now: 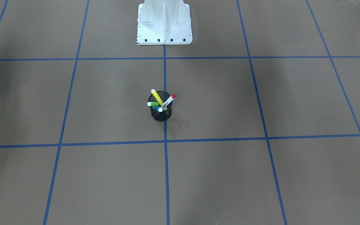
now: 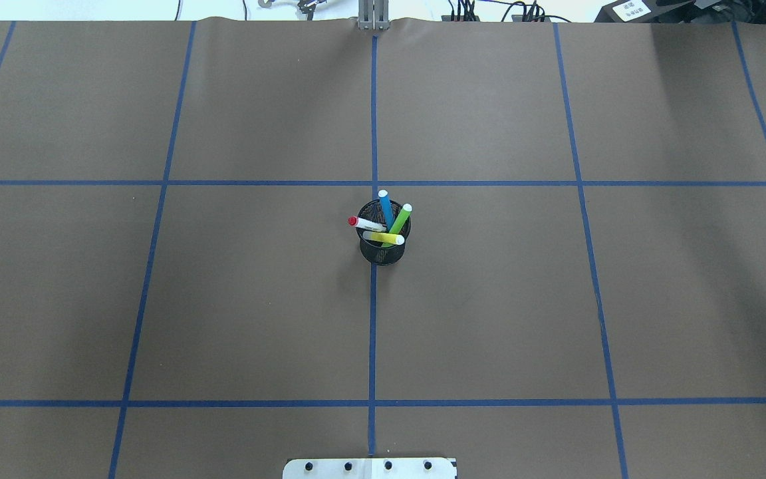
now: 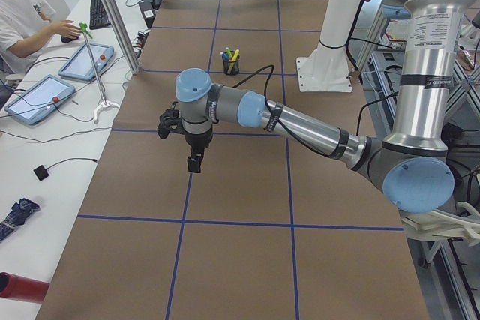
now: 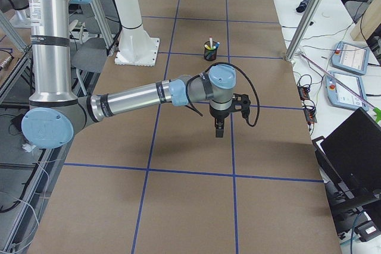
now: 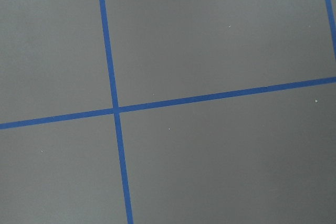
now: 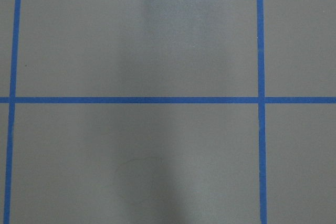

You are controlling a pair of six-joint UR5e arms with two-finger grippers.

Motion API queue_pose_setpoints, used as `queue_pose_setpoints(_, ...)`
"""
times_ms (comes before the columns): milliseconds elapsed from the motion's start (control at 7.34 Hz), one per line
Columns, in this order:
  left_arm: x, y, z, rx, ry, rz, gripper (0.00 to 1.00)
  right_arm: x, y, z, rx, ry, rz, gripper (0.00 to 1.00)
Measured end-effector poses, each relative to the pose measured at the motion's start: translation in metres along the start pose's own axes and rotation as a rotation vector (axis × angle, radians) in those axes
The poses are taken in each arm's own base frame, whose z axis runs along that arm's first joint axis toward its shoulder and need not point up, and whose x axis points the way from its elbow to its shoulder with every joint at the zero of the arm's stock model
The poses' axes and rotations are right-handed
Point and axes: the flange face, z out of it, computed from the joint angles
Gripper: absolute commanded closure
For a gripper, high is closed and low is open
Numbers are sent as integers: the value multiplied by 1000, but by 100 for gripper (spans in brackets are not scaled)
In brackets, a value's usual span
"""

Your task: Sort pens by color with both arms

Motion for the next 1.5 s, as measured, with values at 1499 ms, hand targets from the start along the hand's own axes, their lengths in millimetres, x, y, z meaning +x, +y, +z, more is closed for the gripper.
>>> queue_pose_setpoints(1499, 1, 25, -2, -4, 2, -2, 1, -6, 13, 11, 9, -23, -54, 1)
